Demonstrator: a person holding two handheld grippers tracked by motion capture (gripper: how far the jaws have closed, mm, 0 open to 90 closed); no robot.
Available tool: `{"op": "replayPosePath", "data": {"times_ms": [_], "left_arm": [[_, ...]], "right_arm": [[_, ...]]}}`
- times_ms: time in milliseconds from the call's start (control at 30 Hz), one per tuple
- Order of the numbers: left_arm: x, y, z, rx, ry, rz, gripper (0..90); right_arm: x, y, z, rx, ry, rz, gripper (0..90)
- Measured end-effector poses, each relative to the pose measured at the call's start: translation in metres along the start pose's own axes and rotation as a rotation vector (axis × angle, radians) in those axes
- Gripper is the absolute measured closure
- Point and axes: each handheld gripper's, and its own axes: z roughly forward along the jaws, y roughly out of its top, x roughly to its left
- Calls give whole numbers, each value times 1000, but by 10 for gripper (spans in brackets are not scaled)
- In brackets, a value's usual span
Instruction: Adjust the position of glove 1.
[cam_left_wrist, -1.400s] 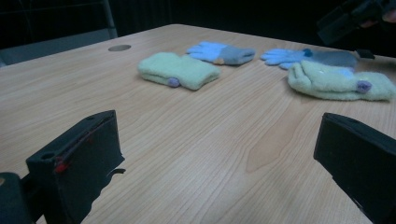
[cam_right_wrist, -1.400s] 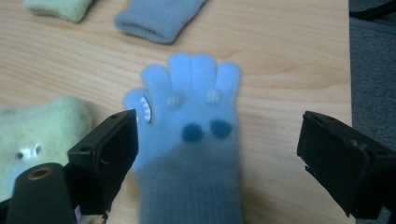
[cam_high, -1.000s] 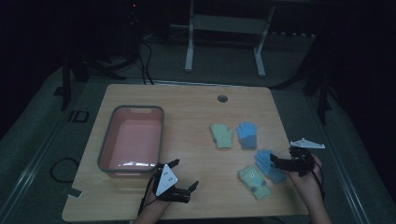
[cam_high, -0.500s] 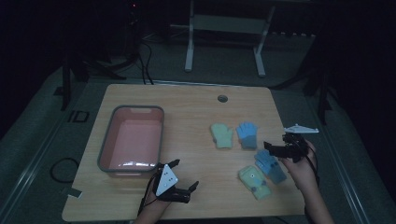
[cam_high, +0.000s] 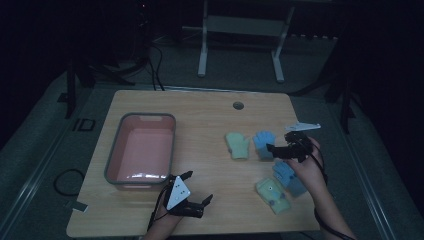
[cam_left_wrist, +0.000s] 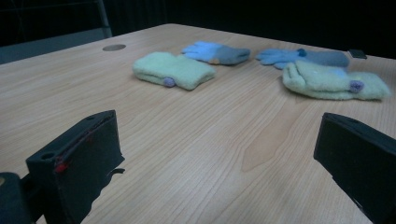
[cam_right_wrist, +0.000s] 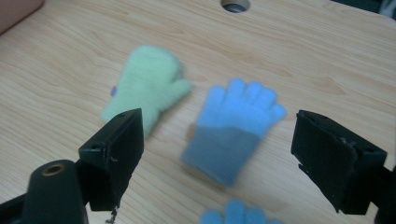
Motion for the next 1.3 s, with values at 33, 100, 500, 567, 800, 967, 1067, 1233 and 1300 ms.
{"op": "replayPosePath", "data": {"times_ms": [33,100,500,567,800,967,1067,1233,1300], "left_arm": [[0,0,0,0,-2,0,9],[0,0,0,0,-2,0,9],[0,0,0,-2,-8,-4,9],[0,0,0,-2,-9,-5,9],[1,0,0,-2,-11,-8,9],[1,0,-1,-5,-11,-9,9],[1,0,-1,-5,-11,-10,9],[2,0,-1,-6,-14,-13,9],[2,0,-1,-6,-14,-13,9]], "right_arm": [[2,2,2,1,5,-1,171],[4,4,4,2,15,-7,175],[34,28,42,34,76,-80,240],[38,31,50,45,90,-87,252],[51,36,77,84,107,-117,341],[56,38,96,120,110,-154,463],[56,38,103,133,115,-166,483],[57,36,125,164,108,-187,545],[57,36,129,173,104,-192,545]]}}
